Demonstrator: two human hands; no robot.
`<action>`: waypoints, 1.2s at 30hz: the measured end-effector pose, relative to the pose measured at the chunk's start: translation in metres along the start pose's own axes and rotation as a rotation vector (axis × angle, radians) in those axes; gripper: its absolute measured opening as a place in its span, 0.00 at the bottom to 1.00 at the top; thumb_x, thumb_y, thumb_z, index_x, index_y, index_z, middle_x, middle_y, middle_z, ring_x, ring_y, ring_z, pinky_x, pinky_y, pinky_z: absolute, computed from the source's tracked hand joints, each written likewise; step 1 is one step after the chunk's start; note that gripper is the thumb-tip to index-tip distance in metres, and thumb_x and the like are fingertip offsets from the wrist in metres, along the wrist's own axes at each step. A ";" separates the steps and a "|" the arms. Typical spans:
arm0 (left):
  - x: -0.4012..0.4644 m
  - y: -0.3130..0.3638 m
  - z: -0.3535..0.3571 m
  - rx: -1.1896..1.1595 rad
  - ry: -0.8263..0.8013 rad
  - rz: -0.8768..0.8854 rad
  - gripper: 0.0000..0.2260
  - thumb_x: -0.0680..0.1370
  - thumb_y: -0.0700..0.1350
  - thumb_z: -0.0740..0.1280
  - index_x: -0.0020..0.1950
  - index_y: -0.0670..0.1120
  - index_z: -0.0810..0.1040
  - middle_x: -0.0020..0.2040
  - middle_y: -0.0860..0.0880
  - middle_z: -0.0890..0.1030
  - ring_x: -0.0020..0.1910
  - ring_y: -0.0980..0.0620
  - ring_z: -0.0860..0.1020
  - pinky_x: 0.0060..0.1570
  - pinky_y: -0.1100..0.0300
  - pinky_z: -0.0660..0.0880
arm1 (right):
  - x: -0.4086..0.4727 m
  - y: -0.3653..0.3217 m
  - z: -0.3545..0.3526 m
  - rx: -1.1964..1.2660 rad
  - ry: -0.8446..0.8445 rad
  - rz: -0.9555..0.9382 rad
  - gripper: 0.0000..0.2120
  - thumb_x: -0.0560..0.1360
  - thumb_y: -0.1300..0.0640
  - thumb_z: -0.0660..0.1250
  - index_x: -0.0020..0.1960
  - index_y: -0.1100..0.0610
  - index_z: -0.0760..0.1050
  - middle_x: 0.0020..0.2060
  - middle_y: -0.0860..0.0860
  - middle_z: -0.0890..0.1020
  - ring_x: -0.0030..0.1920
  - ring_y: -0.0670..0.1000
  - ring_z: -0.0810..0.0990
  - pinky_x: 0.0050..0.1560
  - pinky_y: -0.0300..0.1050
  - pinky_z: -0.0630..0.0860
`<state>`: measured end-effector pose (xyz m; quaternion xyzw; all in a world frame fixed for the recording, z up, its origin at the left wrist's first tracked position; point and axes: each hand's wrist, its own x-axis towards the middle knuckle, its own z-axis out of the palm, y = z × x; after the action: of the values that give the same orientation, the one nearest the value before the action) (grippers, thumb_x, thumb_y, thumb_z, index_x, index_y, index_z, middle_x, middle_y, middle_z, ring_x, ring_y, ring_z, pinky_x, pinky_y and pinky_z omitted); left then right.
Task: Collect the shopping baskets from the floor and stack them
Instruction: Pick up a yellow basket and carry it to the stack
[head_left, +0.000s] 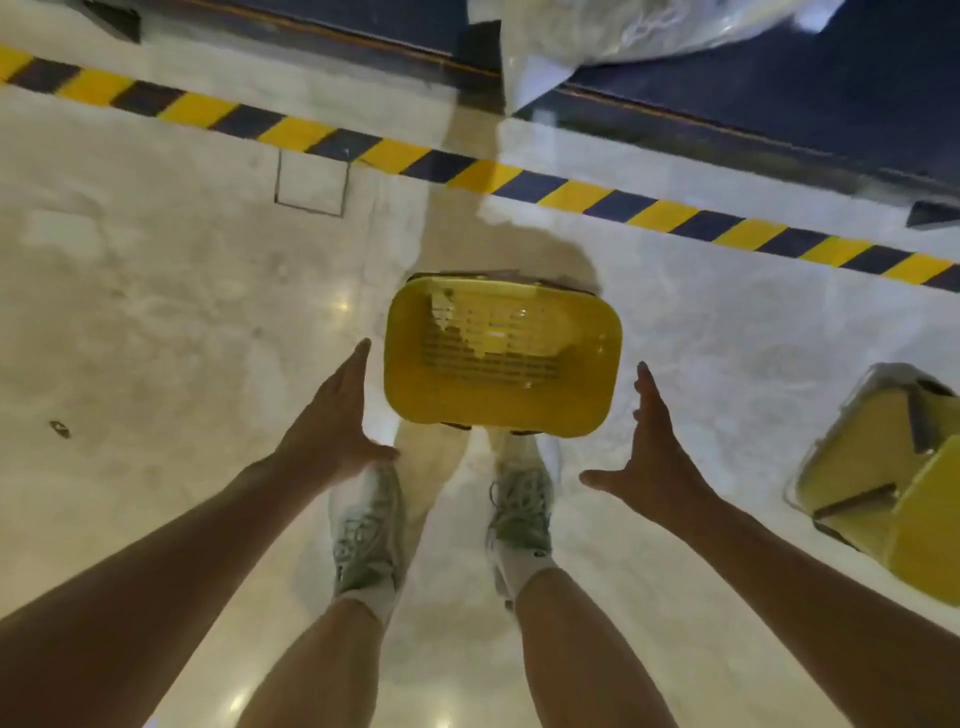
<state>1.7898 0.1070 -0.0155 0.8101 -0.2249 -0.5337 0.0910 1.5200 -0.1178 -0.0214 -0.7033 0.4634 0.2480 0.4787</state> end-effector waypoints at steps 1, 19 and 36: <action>0.012 -0.006 0.010 -0.030 0.004 0.000 0.61 0.64 0.44 0.84 0.83 0.48 0.42 0.83 0.49 0.53 0.80 0.46 0.56 0.76 0.45 0.61 | 0.013 0.008 0.008 0.018 -0.002 0.007 0.68 0.62 0.56 0.84 0.79 0.42 0.33 0.80 0.43 0.45 0.78 0.54 0.58 0.69 0.54 0.68; -0.045 0.011 -0.020 -0.399 0.263 0.261 0.50 0.66 0.42 0.82 0.76 0.63 0.53 0.58 0.79 0.73 0.56 0.75 0.76 0.43 0.82 0.71 | -0.025 -0.056 -0.021 0.180 0.064 -0.161 0.58 0.64 0.54 0.82 0.77 0.35 0.44 0.56 0.16 0.68 0.53 0.24 0.74 0.45 0.38 0.78; -0.434 0.068 -0.238 -0.632 0.657 0.212 0.50 0.64 0.53 0.81 0.74 0.74 0.52 0.67 0.78 0.66 0.62 0.76 0.71 0.46 0.81 0.72 | -0.295 -0.391 -0.146 0.128 -0.175 -0.608 0.53 0.68 0.61 0.78 0.77 0.34 0.48 0.64 0.30 0.74 0.64 0.44 0.77 0.53 0.51 0.83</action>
<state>1.8440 0.2251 0.4667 0.8414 -0.0923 -0.2788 0.4537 1.7219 -0.0838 0.4473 -0.7539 0.2038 0.1236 0.6122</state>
